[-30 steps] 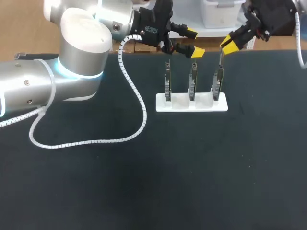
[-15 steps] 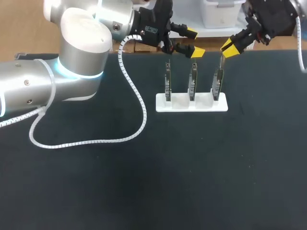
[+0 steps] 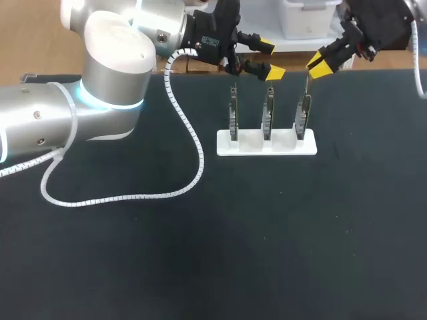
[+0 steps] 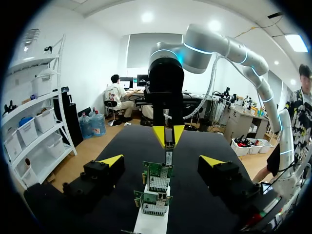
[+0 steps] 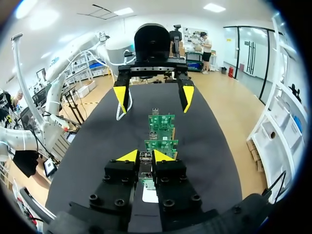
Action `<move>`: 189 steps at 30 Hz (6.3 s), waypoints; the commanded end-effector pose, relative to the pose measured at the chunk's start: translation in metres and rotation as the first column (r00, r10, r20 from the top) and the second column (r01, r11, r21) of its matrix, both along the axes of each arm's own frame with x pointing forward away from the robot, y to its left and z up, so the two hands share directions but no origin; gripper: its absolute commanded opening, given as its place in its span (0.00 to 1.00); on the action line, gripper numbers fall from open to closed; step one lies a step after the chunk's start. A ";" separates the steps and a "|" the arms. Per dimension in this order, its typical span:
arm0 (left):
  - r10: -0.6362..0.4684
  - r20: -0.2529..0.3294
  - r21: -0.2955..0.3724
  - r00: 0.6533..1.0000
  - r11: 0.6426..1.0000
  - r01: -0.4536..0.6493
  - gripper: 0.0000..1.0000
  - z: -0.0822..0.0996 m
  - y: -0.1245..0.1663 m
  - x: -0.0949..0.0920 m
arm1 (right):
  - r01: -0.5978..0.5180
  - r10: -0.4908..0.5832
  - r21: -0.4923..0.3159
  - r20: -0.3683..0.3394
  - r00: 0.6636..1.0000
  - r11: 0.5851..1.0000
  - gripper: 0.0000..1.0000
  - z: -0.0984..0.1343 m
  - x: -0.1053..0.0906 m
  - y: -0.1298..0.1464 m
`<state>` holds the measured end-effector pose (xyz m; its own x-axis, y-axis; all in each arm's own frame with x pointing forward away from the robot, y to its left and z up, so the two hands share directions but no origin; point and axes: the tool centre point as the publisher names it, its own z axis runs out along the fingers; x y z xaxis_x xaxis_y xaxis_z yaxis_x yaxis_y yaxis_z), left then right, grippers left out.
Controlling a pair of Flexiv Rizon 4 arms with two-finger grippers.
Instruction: Pick up the optical module with the left hand, and insert it into the network port with the right hand.
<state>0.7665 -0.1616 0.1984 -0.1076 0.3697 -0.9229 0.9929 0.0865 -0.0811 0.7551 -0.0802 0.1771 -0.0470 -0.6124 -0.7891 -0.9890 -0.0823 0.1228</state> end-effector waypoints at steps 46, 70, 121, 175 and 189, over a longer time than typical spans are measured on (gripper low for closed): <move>0.001 0.001 0.002 1.000 1.000 -0.002 1.00 0.000 0.000 0.000 | -0.007 0.007 -0.010 0.022 1.000 1.000 0.00 -0.003 0.003 -0.004; 0.001 0.001 0.002 1.000 1.000 -0.002 1.00 0.000 0.000 0.000 | -0.013 0.014 -0.020 0.045 0.999 1.000 0.00 -0.007 0.002 0.001; 0.001 0.001 0.002 1.000 1.000 -0.002 1.00 0.000 0.000 0.000 | -0.003 0.002 0.005 0.042 0.999 1.000 1.00 -0.022 0.003 -0.004; 0.001 0.001 0.002 1.000 1.000 -0.002 1.00 0.000 0.000 0.000 | -0.001 0.001 0.039 0.007 1.000 0.999 0.00 -0.018 0.010 0.004; 0.001 0.001 0.002 1.000 1.000 -0.002 1.00 0.000 0.000 0.000 | 0.018 -0.017 0.056 -0.025 1.000 0.998 0.00 -0.033 0.005 0.005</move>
